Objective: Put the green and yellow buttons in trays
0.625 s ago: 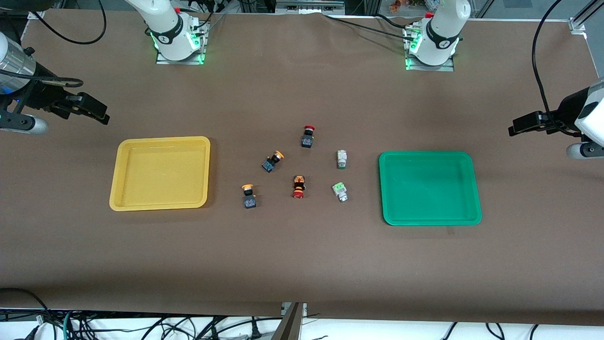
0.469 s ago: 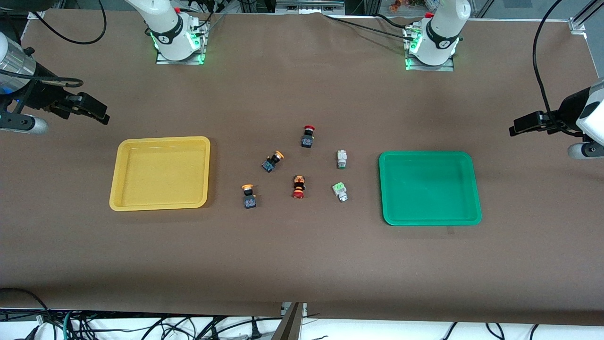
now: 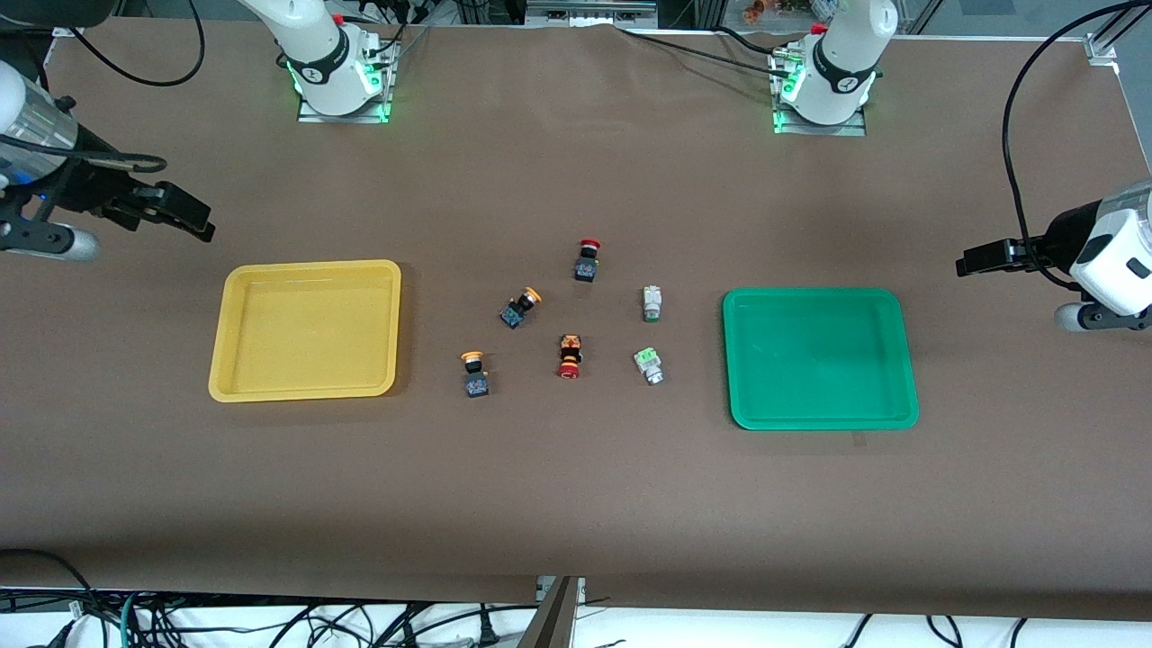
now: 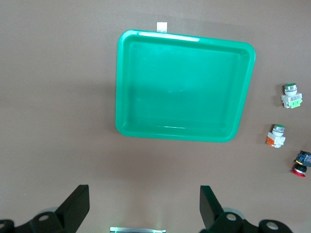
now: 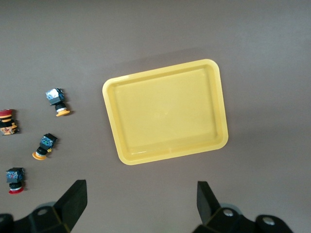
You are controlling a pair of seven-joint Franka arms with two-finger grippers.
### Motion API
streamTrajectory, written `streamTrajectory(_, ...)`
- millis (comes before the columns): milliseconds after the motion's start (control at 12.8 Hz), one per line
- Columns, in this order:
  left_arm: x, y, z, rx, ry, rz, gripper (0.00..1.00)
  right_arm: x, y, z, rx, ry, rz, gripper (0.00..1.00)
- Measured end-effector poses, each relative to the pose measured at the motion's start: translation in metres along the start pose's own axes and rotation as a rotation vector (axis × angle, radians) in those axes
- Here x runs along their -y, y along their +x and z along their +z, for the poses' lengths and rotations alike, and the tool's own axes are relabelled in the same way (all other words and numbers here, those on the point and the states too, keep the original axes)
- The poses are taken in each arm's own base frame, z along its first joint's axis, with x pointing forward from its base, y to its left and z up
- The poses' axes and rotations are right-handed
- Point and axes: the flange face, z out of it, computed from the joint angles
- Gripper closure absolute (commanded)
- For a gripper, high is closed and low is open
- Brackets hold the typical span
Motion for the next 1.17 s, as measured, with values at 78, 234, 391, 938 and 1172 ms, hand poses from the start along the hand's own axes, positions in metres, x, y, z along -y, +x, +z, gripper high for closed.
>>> streamTrajectory(78, -0.001, 0.000, -0.002, -0.004, 0.000, 0.001, 0.00, 0.006, 0.012, 0.030, 0.050, -0.013, -0.005, 0.00)
streamTrajectory(234, -0.009, 0.000, -0.002, -0.005, 0.000, 0.002, 0.00, 0.030, 0.036, 0.099, 0.135, -0.035, -0.033, 0.00)
streamTrajectory(391, -0.040, 0.006, 0.012, 0.003, 0.007, -0.029, 0.00, 0.080, 0.047, 0.143, 0.107, -0.031, -0.092, 0.00)
streamTrajectory(938, -0.232, 0.056, 0.211, 0.090, 0.025, -0.038, 0.00, 0.226, 0.054, 0.321, -0.047, 0.053, -0.220, 0.00)
streamTrajectory(1172, -0.290, 0.046, 0.271, 0.094, 0.044, -0.061, 0.00, 0.260, 0.043, 0.387, -0.097, 0.077, -0.216, 0.06)
